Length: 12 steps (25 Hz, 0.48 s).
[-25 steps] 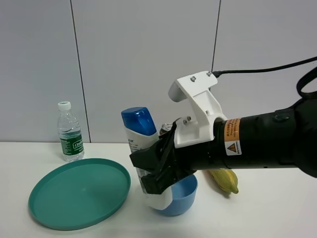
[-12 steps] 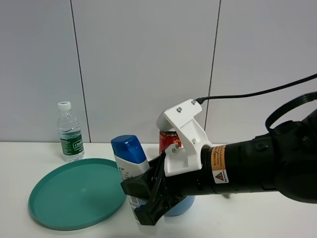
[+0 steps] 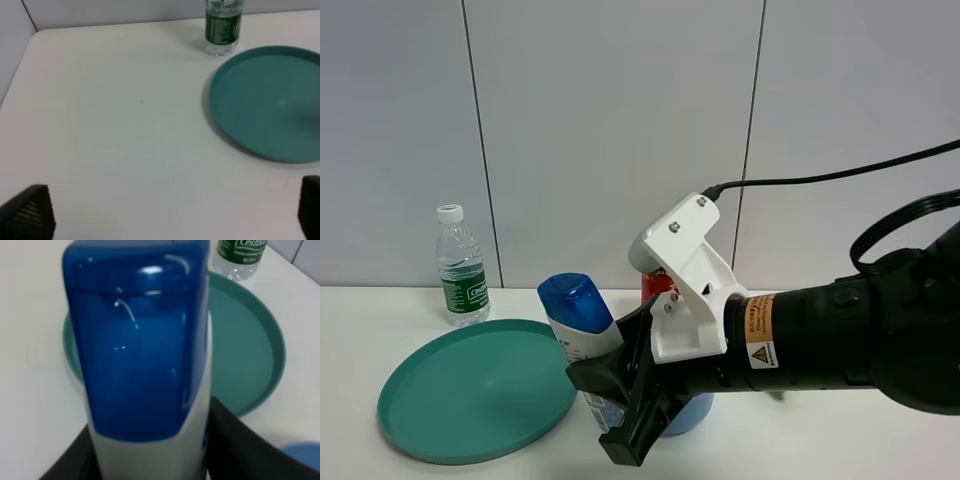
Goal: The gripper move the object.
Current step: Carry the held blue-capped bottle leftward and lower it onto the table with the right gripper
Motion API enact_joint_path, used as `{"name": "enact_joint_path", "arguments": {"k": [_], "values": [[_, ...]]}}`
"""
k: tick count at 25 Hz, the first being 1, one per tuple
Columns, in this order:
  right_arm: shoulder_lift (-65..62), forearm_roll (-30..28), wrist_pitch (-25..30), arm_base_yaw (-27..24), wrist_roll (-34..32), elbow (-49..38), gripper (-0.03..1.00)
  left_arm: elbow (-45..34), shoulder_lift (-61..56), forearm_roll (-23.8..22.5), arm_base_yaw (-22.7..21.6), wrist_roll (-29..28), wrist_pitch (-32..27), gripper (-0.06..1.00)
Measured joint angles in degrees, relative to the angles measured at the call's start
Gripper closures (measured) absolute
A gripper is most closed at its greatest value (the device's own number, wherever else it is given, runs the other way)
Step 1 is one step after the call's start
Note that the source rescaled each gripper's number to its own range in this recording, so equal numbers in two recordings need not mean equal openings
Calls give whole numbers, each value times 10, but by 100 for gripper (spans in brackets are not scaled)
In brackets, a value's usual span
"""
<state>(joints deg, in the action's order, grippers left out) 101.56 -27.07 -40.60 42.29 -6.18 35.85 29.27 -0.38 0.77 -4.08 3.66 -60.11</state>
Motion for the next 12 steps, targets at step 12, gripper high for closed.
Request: {"name": "enact_joint_path", "arguments": {"k": [12], "values": [[80,-44,-28,0,7,58,97,0,0,0,0,0,0,-6]]}}
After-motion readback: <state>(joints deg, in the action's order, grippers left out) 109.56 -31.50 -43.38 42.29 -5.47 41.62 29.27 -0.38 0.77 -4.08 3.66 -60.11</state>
